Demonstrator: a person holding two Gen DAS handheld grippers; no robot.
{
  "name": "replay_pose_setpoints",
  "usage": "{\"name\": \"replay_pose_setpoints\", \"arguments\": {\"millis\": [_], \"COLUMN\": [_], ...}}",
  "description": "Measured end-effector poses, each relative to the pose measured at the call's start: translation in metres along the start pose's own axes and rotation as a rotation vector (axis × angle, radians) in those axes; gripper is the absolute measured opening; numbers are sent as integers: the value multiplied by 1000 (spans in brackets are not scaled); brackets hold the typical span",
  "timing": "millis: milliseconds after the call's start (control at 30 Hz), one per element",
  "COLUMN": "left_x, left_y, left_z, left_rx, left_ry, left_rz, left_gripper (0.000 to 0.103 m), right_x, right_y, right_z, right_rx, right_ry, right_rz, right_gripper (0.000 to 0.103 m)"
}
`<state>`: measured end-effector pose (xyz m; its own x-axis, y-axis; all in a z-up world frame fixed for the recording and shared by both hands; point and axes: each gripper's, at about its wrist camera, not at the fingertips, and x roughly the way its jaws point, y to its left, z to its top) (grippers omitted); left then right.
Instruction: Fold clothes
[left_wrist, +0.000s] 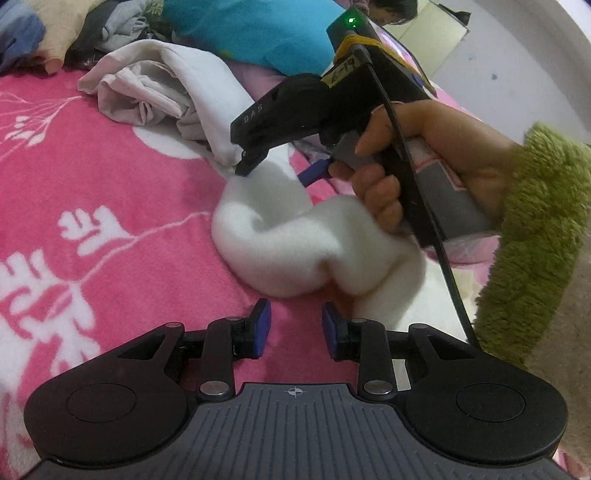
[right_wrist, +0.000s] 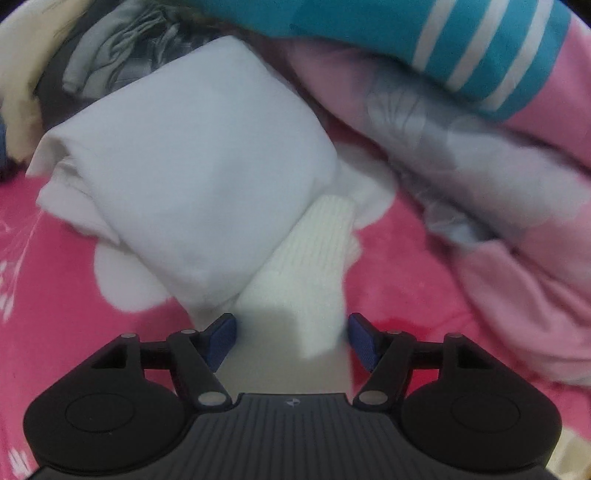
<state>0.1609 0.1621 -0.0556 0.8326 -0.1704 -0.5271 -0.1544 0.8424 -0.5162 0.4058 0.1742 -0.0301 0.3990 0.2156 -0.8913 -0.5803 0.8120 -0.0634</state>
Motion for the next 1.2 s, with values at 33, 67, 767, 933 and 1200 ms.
{"name": "replay_pose_setpoints", "arguments": {"millis": [33, 67, 767, 933, 1200], "left_x": [-1, 0, -4, -1, 0], "left_y": [0, 0, -10, -12, -11], "left_z": [1, 1, -7, -8, -8], "left_rx": [6, 12, 87, 98, 101], "left_ry": [-3, -6, -18, -17, -18], "left_rz": [3, 5, 29, 37, 36], "left_gripper": [30, 30, 31, 31, 32], "right_x": [-4, -8, -336, -319, -227], "right_y": [-4, -8, -181, -205, -228], "right_z": [-2, -4, -338, -449, -550], "right_rx": [31, 62, 554, 844, 1358], "right_ry": [-6, -12, -898, -781, -633], "right_rz": [19, 39, 230, 185, 274], "right_gripper": [55, 39, 14, 15, 16]}}
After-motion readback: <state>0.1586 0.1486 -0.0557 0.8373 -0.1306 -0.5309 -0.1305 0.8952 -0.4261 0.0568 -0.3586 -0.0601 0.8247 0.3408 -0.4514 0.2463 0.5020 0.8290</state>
